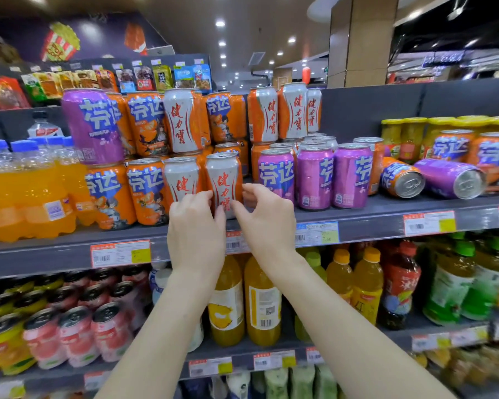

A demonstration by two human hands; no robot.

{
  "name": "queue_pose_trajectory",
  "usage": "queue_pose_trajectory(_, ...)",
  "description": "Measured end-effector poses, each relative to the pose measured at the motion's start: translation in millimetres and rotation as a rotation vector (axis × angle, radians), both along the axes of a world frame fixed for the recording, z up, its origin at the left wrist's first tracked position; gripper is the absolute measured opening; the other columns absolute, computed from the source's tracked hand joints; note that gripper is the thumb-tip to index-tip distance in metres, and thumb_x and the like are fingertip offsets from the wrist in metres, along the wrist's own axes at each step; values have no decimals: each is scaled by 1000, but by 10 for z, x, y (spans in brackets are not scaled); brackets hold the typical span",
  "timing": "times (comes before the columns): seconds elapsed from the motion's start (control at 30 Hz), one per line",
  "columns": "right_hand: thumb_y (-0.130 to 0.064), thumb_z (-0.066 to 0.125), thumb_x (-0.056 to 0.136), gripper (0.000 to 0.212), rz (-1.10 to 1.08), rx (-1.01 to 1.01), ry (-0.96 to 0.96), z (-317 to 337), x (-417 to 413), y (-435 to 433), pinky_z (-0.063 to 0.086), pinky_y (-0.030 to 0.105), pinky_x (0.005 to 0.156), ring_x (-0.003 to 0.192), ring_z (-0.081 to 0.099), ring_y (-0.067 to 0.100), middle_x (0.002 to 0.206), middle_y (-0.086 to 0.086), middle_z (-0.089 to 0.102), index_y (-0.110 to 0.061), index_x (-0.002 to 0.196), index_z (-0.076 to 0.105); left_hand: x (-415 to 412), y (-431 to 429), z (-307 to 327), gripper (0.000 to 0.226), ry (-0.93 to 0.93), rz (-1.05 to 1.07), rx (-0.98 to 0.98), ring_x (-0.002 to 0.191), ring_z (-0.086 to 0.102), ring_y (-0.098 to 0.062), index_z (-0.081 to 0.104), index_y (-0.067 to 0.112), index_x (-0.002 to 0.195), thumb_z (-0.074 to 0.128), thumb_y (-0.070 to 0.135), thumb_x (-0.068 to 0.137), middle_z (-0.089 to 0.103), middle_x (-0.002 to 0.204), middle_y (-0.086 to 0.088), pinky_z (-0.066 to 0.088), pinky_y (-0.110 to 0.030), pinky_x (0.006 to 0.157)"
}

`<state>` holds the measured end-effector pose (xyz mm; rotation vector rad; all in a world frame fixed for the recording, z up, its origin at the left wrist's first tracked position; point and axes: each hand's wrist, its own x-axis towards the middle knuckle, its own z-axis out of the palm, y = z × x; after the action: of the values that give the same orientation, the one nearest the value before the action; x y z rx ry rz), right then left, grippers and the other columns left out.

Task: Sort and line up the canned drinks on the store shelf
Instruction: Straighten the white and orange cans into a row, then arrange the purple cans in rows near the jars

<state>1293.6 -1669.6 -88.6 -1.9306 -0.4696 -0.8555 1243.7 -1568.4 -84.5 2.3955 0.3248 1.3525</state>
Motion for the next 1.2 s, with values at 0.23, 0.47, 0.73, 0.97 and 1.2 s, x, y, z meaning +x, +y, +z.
queue_pose_trajectory(0.23, -12, 73, 90, 19, -14, 302, -171, 154, -1, -947, 57, 19, 83, 87, 71, 0, 95, -5, 77, -11, 109, 76, 17, -617, 60, 27, -175, -218, 158, 103, 60, -26, 72, 13, 116, 73, 19, 90, 69, 108, -5, 40, -25, 85)
queue_pose_trajectory(0.47, -12, 72, 89, 17, -195, 215, -116, 181, 366, -2184, 56, 21, 84, 81, 70, 2, 92, -6, 75, -14, 106, 73, 348, -1581, 131, 26, -171, -372, 208, 99, 61, -27, 73, 13, 112, 72, 21, 87, 69, 104, -4, 52, -37, 82)
queue_pose_trajectory(0.73, -9, 75, 84, 37, -353, -5, -204, 136, 628, -3234, 45, 26, 94, 104, 64, 22, 113, 7, 70, -7, 120, 65, 715, -2552, 192, 27, -118, -401, 217, 97, 62, -28, 71, 15, 110, 73, 22, 84, 68, 100, -3, 52, -39, 76)
queue_pose_trajectory(0.97, -13, 80, 77, 54, -280, -102, -200, -77, 754, -3629, 45, 40, 100, 112, 58, 34, 121, 13, 62, -3, 126, 59, 944, -3067, 116, 37, -3, -436, 167, 103, 61, -27, 67, 17, 119, 76, 26, 84, 67, 113, -3, 51, -38, 83)
queue_pose_trajectory(1.2, -39, 81, 83, 74, -314, -30, -43, -149, 781, -3664, 52, 39, 95, 122, 55, 26, 129, 9, 58, -7, 141, 49, 1062, -3364, 54, 53, 56, -438, 117, 117, 64, -18, 61, 23, 137, 74, 22, 86, 68, 129, 4, 54, -35, 91)
